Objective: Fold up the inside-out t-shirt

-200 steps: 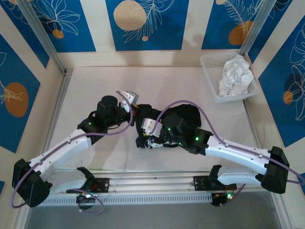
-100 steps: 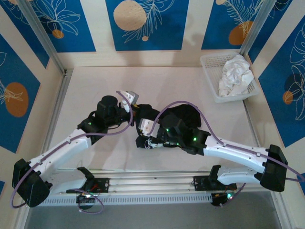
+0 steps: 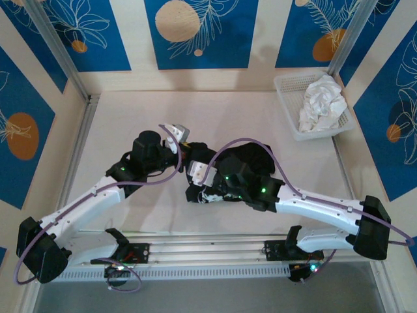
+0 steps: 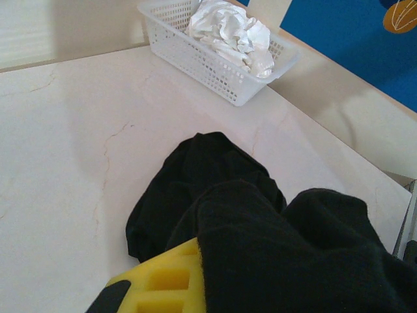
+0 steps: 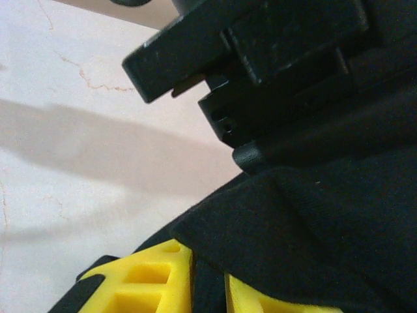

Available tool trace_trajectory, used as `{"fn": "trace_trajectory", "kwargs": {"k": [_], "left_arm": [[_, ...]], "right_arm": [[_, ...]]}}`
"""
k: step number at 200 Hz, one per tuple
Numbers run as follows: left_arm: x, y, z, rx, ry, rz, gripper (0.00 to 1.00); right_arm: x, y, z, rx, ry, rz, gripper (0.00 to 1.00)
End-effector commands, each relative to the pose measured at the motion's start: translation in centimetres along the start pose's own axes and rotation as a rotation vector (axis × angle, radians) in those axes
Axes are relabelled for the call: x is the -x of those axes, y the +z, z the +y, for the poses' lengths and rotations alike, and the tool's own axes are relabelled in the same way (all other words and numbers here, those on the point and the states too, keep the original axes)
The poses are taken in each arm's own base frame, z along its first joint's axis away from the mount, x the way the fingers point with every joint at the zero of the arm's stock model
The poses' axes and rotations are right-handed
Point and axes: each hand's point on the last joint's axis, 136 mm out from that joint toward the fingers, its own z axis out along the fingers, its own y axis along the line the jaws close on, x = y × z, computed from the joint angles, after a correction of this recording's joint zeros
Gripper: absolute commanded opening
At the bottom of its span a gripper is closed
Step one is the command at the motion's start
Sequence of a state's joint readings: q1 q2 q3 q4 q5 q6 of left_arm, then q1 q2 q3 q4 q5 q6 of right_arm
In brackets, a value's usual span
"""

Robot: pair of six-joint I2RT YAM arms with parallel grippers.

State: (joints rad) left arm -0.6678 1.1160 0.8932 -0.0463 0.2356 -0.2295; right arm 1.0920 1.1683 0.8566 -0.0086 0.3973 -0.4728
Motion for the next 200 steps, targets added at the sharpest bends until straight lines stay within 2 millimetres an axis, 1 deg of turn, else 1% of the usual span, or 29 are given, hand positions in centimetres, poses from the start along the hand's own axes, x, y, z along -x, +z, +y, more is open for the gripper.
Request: {"fn": "trace_trajectory", "kwargs": {"k": [1,22,28,33,47,53,66,68,69,84,102,116,132,147,157,173,200], "left_arm": [[2.1,-0.7,-0.8,-0.029,-0.001,-0.046,0.00],[2.2,-0.7,-1.0,-0.038,-0.002,-0.049,0.00],[2.2,-0.7,-0.9,-0.037,-0.002,-0.049,0.00],[2.2,-0.8,-1.0,-0.038,-0.002,-0.050,0.00],[2.2,-0.7,-0.8,-0.027,-0.006,-0.049,0.00],[2.2,-0.8,-0.6,-0.017,-0.005,-0.050,0.00],[2.3,-0.9,-0.1,0.014,-0.010,-0.055,0.00],[2.4,-0.9,0.0,0.019,-0.009,-0.055,0.00],[2.4,-0.9,0.0,0.023,-0.009,-0.056,0.00],[2.5,-1.0,0.9,0.078,-0.007,-0.058,0.00],[2.6,-1.2,2.6,0.175,-0.001,-0.056,0.00],[2.7,-1.3,3.4,0.224,0.004,-0.055,0.00],[2.9,-1.3,3.8,0.247,0.008,-0.056,0.00],[2.8,-1.3,4.1,0.266,0.014,-0.047,0.00],[2.6,-1.3,4.6,0.292,0.022,-0.035,0.00],[2.3,-1.3,5.4,0.341,0.037,-0.009,0.00],[1.8,-0.8,5.6,0.343,0.065,0.039,0.00]], "right_arm": [[-0.2,-0.1,-1.0,-0.047,0.020,0.003,0.20],[-0.8,-0.3,-1.5,-0.063,0.046,0.010,0.21],[-0.8,-0.3,-1.6,-0.065,0.053,0.009,0.20],[-0.7,-0.4,-1.6,-0.065,0.059,0.006,0.17],[-0.3,-1.0,-1.5,-0.041,0.086,-0.007,0.02],[-0.1,-1.5,-1.3,-0.020,0.106,-0.015,0.00],[0.8,-3.0,-0.7,0.058,0.177,-0.056,0.00],[0.7,-3.2,-0.8,0.066,0.190,-0.050,0.00],[1.0,-3.4,-0.6,0.081,0.200,-0.063,0.00],[2.0,-5.6,-0.6,0.196,0.332,-0.103,0.00],[2.6,-8.0,-1.8,0.294,0.517,-0.122,0.00],[2.6,-9.0,-3.0,0.331,0.657,-0.108,0.00],[2.0,-9.7,-4.2,0.346,0.784,-0.068,0.00],[1.3,-10.0,-5.2,0.310,0.876,-0.014,0.00],[0.3,-10.1,-5.9,0.257,0.924,0.044,0.00],[-1.0,-10.3,-6.9,0.163,0.939,0.129,0.00],[-3.7,-11.1,-8.8,-0.047,0.899,0.247,0.00]]}}
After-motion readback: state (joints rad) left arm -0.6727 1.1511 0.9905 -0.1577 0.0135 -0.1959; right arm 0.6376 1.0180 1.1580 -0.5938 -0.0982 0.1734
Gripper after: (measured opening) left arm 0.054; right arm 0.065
